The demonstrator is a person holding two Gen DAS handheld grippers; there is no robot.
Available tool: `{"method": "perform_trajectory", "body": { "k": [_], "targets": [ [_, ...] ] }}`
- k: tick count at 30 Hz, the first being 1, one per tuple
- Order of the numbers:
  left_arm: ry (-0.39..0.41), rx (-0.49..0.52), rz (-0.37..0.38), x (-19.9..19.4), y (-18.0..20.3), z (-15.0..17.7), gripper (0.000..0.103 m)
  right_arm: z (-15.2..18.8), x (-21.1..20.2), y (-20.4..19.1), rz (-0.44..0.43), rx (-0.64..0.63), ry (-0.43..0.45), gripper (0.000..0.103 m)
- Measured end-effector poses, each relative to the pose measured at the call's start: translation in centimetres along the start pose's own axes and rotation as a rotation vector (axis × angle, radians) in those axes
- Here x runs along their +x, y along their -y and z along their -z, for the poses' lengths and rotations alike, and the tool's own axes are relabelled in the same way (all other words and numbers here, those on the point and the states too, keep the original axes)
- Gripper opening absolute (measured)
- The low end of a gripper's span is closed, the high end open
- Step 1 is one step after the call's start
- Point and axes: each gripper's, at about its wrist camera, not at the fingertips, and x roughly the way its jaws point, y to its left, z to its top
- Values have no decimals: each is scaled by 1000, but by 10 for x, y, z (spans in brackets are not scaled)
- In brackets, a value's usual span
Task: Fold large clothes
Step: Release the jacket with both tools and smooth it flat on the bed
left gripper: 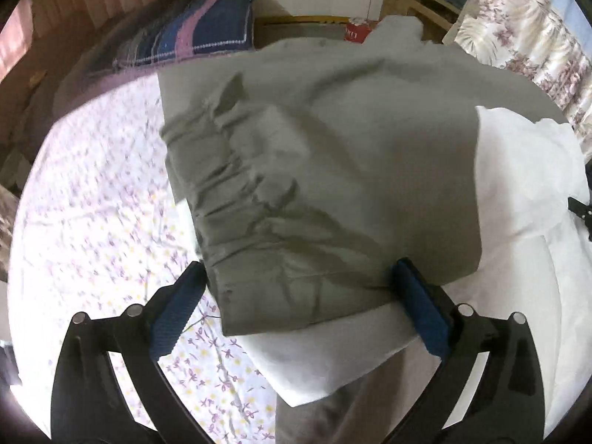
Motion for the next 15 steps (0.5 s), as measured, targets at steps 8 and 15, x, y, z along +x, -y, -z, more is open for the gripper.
{"method": "perform_trajectory", "body": {
  "k": [8, 15],
  "targets": [
    [75, 19, -85, -29, 12, 1, 100, 9, -51, 1, 38, 11, 118, 101],
    [245, 4, -139, -106, 22, 40, 100, 48, -152, -18, 79, 75, 354, 101]
  ]
}}
